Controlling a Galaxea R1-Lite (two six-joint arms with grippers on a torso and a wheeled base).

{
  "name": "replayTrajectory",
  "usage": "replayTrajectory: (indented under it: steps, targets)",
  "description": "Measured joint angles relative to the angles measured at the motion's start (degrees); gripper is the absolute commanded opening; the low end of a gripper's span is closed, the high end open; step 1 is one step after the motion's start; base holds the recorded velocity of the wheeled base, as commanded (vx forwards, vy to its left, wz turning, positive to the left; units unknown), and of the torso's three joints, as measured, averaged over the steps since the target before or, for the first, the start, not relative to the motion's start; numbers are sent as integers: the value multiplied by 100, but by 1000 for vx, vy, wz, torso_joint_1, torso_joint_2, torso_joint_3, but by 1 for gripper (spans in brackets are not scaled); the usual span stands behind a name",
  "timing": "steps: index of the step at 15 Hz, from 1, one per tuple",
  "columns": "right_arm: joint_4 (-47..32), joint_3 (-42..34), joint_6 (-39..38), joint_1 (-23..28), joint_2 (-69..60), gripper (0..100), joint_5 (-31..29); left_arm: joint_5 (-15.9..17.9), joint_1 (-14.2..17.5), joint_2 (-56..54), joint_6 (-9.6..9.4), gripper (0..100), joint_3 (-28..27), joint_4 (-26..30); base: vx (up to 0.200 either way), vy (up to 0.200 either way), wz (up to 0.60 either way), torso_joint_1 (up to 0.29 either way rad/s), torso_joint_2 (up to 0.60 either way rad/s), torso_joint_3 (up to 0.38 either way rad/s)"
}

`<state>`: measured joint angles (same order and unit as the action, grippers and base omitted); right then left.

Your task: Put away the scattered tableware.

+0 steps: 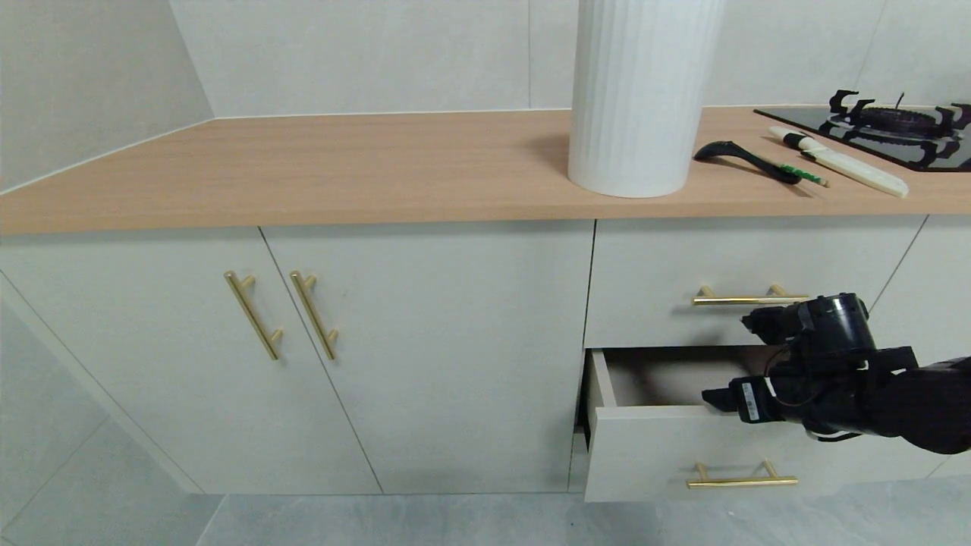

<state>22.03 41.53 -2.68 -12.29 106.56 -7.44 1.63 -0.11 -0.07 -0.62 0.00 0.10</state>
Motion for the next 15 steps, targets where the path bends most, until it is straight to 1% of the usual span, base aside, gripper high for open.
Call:
replayTrajectory:
  steps: [4, 6, 10, 13, 15]
  targets:
    - [-802, 35, 258, -16, -291, 100, 5, -2, 1, 0, 2, 100, 0, 0, 0, 0, 0, 0, 0, 0]
    - [-1371, 83, 372, -22, -405, 100, 9, -5, 4, 0, 0, 100, 0, 0, 0, 0, 0, 0, 0, 0]
    - [-2298, 236, 418, -99, -521, 100, 5, -5, 1, 0, 2, 100, 0, 0, 0, 0, 0, 0, 0, 0]
    - [-2889, 358, 438, -184, -607, 100, 5, -7, 1, 0, 0, 100, 0, 0, 0, 0, 0, 0, 0, 0]
    - [-3171, 378, 703, -217, -680, 100, 5, -5, 1, 0, 0, 100, 0, 0, 0, 0, 0, 0, 0, 0]
